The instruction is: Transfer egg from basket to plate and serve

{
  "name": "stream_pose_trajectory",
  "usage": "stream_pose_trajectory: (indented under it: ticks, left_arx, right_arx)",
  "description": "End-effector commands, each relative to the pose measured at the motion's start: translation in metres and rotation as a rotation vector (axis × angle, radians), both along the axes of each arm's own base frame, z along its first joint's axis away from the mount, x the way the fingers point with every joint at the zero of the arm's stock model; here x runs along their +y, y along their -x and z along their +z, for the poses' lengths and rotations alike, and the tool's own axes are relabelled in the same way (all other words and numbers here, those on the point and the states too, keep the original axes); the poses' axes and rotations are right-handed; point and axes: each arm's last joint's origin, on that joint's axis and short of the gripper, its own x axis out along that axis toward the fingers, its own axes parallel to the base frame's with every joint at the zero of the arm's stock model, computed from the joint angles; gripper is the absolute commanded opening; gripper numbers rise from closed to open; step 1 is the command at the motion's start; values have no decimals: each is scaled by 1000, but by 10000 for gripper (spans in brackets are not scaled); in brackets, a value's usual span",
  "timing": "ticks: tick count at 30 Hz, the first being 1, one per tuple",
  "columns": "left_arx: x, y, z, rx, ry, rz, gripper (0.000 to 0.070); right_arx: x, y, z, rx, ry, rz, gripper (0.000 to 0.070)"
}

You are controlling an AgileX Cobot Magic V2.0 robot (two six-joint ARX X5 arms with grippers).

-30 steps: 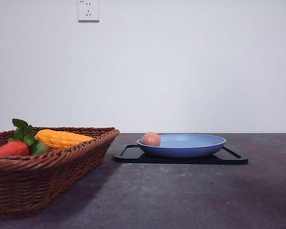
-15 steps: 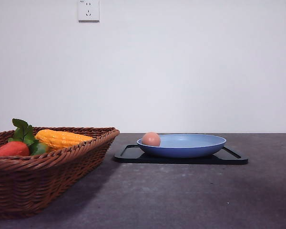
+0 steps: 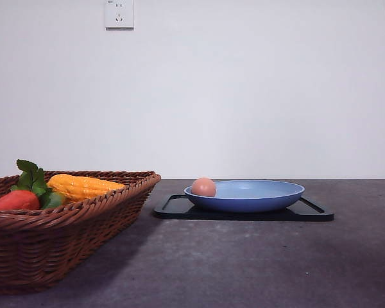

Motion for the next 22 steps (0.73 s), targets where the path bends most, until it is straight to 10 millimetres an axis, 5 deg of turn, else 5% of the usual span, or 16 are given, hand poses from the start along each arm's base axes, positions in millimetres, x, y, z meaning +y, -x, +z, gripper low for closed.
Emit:
stream_pose_trajectory:
  ticks: [1,22]
  left_arx:
    - [0,-1,-9,37,0,0,0]
    - [0,-1,-9,37,0,1,0]
  right_arx:
    - [0,0,-3,12,-1,1,0]
    - [0,0,-3,12,-1,1,0]
